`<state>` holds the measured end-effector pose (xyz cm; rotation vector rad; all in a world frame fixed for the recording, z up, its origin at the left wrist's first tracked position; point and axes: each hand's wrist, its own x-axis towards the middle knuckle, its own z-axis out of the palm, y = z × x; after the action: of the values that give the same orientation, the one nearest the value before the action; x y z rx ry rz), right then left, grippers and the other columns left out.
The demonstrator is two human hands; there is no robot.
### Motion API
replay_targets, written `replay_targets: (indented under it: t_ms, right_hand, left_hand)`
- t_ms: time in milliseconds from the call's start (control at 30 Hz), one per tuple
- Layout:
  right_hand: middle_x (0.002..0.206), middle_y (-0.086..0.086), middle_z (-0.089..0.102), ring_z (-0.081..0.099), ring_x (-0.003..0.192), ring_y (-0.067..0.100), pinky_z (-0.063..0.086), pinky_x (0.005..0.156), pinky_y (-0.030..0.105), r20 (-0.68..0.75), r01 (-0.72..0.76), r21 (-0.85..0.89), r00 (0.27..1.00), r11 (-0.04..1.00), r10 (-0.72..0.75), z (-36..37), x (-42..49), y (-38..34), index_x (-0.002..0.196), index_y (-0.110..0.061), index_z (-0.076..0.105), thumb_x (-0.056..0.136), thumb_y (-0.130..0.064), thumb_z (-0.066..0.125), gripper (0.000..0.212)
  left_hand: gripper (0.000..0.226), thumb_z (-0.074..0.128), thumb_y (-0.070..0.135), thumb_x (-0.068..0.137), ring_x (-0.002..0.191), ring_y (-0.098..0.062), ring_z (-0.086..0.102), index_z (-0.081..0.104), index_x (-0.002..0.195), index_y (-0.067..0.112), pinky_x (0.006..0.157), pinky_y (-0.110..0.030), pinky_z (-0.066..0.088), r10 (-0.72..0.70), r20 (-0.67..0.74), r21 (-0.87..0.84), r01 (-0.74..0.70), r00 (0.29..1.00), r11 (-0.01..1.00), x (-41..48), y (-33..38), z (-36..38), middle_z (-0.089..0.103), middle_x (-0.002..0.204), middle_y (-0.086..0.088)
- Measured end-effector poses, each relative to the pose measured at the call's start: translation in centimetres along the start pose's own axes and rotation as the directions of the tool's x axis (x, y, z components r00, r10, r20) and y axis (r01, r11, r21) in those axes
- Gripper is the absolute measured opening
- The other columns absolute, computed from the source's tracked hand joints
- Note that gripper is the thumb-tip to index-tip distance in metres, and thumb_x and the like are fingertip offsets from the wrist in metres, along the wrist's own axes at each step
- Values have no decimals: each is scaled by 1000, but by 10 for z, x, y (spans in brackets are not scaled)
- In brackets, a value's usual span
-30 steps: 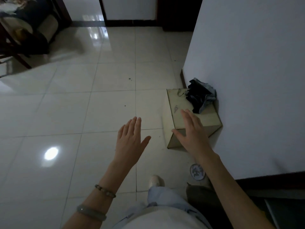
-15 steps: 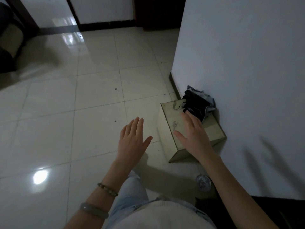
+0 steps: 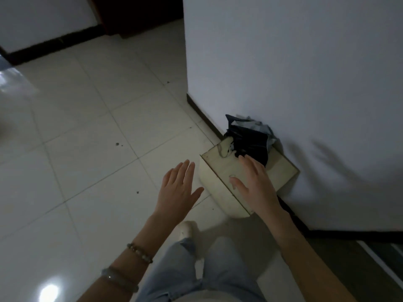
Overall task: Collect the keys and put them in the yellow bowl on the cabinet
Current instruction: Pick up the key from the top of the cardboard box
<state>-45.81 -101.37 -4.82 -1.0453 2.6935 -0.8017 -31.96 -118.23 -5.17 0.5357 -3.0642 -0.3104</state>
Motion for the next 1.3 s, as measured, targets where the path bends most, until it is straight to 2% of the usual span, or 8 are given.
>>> replay_targets:
  t_ms: [267,367,467,600,833,1000,1133,1300]
  right_hand:
    - [116,25,54,49,109,36,35,90,29,-19,-263,133,963,955,268,46,29,49,122,1,51,85,-11,62,41]
    - [110,27,57,51,105,39,39,88,33,19,-323,152,946,934,324,85,39,85,116,5,54,84,-10,63,36]
    - [105,27,58,52,100,40,42,85,38,19,-351,140,936,926,352,134,44,125,112,5,57,83,-8,62,32]
    - [95,21,57,51,89,33,35,76,27,-4,-368,146,928,918,373,197,48,171,99,0,60,83,-8,62,19]
    - [89,22,56,50,85,33,35,70,30,8,-449,87,893,890,450,271,65,226,93,1,61,80,-11,64,18]
    - [94,21,56,50,90,33,41,73,34,-27,-488,62,871,870,491,294,70,236,98,0,63,80,-16,67,25]
    - [90,20,55,47,87,32,46,73,42,-48,-470,77,879,879,474,297,67,237,86,-1,62,83,-10,61,9]
    - [88,19,57,47,85,28,36,69,30,23,-458,127,888,880,459,286,67,230,80,0,57,81,-3,61,5]
  left_hand:
    - [64,47,42,92,136,-30,29,27,140,5,112,-43,21,127,105,-46,-123,986,991,62,-21,44,32,148,-16]
    - [63,48,41,92,135,-31,30,27,139,4,111,-44,22,147,127,-46,-142,981,989,82,-30,84,33,147,-17]
    - [63,50,39,91,134,-32,32,30,138,3,110,-45,26,150,133,-37,-147,980,988,97,-42,136,36,146,-18]
    - [63,51,39,91,133,-32,34,31,137,2,109,-46,28,140,155,-34,-137,978,990,116,-55,207,37,144,-19]
    - [63,57,37,88,129,-35,39,35,135,1,106,-48,31,155,182,-59,-147,971,987,140,-61,296,41,141,-20]
    - [62,53,39,89,130,-34,39,35,135,1,106,-48,30,179,183,-72,-169,967,983,151,-57,323,41,142,-20]
    - [63,50,40,91,131,-34,36,32,137,2,108,-47,28,168,175,-68,-159,970,985,153,-57,329,38,144,-20]
    - [62,48,41,92,133,-33,33,31,138,2,109,-47,27,152,189,-62,-143,970,988,146,-54,314,35,146,-18]
